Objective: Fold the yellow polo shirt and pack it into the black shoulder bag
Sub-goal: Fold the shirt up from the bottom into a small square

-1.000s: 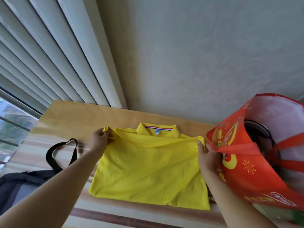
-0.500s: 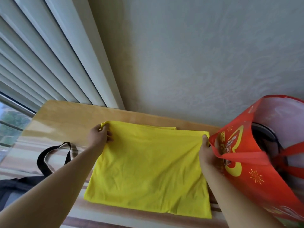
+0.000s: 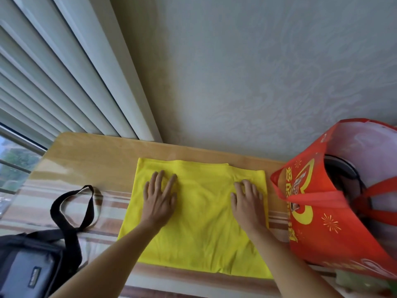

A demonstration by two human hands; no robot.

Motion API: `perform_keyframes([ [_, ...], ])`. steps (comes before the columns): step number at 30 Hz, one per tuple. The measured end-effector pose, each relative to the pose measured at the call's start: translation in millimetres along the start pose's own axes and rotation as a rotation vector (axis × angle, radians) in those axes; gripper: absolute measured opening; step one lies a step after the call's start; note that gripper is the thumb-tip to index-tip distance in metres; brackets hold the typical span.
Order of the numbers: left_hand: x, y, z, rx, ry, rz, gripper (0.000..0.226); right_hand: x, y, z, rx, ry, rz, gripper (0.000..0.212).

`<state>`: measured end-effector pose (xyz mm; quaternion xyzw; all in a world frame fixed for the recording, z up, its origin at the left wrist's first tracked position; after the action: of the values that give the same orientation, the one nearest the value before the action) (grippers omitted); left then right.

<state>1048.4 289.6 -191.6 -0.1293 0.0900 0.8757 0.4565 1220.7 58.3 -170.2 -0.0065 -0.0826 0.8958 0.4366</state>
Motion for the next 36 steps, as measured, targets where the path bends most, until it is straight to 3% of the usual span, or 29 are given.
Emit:
perform_keyframes([
  [5,10.9,3.3,-22.4,0.138,-0.013,0.009,0.062,-3.5,7.0,-17.3,0.124,-0.016,0.013,0.040],
  [8,15.8,14.8,-3.0,0.096,0.004,-0.006,0.060,-14.8,20.6,-3.6,0.091,-0.026,-0.024,0.040],
  [12,52.5,77.0,25.1,-0.042,0.029,0.357,0.056,-41.3,73.7,14.0,0.076,0.005,-0.240,0.037],
  [15,88.4,127.6,29.6,-0.068,0.101,0.627,0.034,-49.5,109.6,24.4,0.091,0.017,-0.324,0.032],
  [21,110.2,170.9,31.5,-0.067,0.161,0.570,0.043,-64.4,166.2,32.0,0.152,-0.244,-0.577,0.017],
  [25,116.2,188.2,44.9,-0.032,0.327,0.698,0.029,-77.2,197.2,27.6,0.276,-0.313,-0.718,0.014],
  [30,122.3,194.9,48.6,0.006,0.548,0.756,0.024,-87.8,216.6,23.2,0.384,-0.342,-0.715,0.011],
  [36,154.9,209.0,67.5,0.088,0.329,0.870,0.011,-113.1,241.8,26.4,0.532,-0.221,-0.879,0.017],
])
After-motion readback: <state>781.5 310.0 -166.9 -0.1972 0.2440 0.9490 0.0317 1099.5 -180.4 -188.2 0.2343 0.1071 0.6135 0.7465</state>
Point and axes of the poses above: each hand's wrist, its own y-axis away from the middle knuckle, its own z-axis out of the back of the hand, x = y × z, the point moved 9 cm from there along -y, towards the middle knuckle, and after that the axes turned 5 degrees about y, right-handed, at the moved point
